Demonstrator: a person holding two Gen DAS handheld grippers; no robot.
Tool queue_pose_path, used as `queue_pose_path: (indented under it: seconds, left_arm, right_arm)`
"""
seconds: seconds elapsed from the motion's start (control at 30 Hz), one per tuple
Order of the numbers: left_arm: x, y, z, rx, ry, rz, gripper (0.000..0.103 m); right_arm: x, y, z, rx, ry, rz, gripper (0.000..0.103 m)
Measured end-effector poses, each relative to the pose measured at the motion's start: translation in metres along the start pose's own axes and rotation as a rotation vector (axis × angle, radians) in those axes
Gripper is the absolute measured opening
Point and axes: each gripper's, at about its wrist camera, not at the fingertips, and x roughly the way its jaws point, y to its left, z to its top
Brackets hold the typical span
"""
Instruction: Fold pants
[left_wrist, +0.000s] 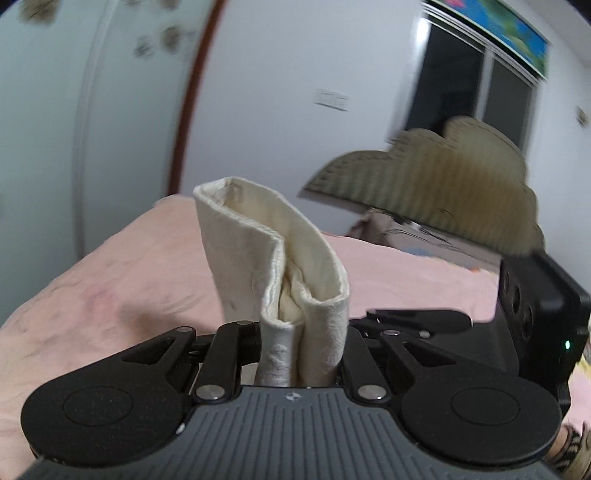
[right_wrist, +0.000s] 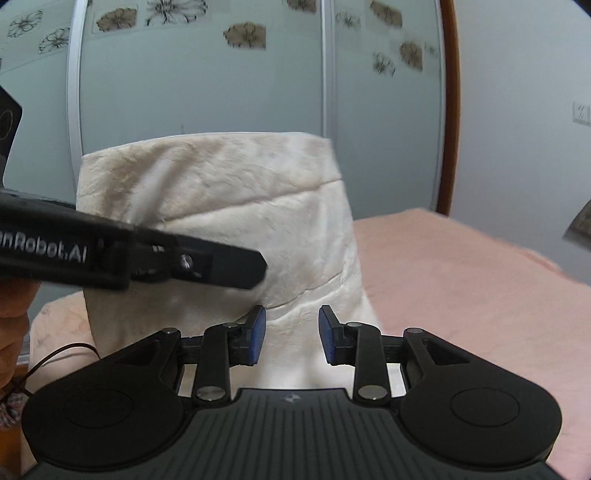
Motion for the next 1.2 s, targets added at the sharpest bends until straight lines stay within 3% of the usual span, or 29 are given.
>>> queue_pose_path:
  seconds: [0.17,0.43,0.6,0.77,1.03,1.2]
  left_arm:
    - [0.012,-0.057,-0.016,0.063,0.019,-0.094,0.014]
    - [0.048,-0.134,-0.044,0.136,0.087,-0.217,0.014]
    - [0.071,-0.171,-0.068,0.177,0.148,-0.257,0.014]
    - [0.086,-0.192,-0.086,0.202,0.199,-0.272,0.014]
    - [0.098,-0.216,-0.102,0.252,0.207,-0.288,0.016]
    - [0.115,-0.219,-0.109,0.204,0.293,-0.335,0.035]
  right_arm:
    - [-0.054,-0.033,-0.014,0.008,-0.043,-0.070,0.033]
    - [-0.135,-0.073,-0.059,0.133,-0.022,-0.181,0.037]
    - [-0.157,-0.102,-0.087,0.215,0.017,-0.245,0.037]
    - [-0.173,-0.113,-0.120,0.291,0.053,-0.289,0.037]
    - [-0.194,-0.117,-0.150,0.358,0.046,-0.329,0.037]
    - [-0.197,-0.124,-0.164,0.435,0.118,-0.398,0.044]
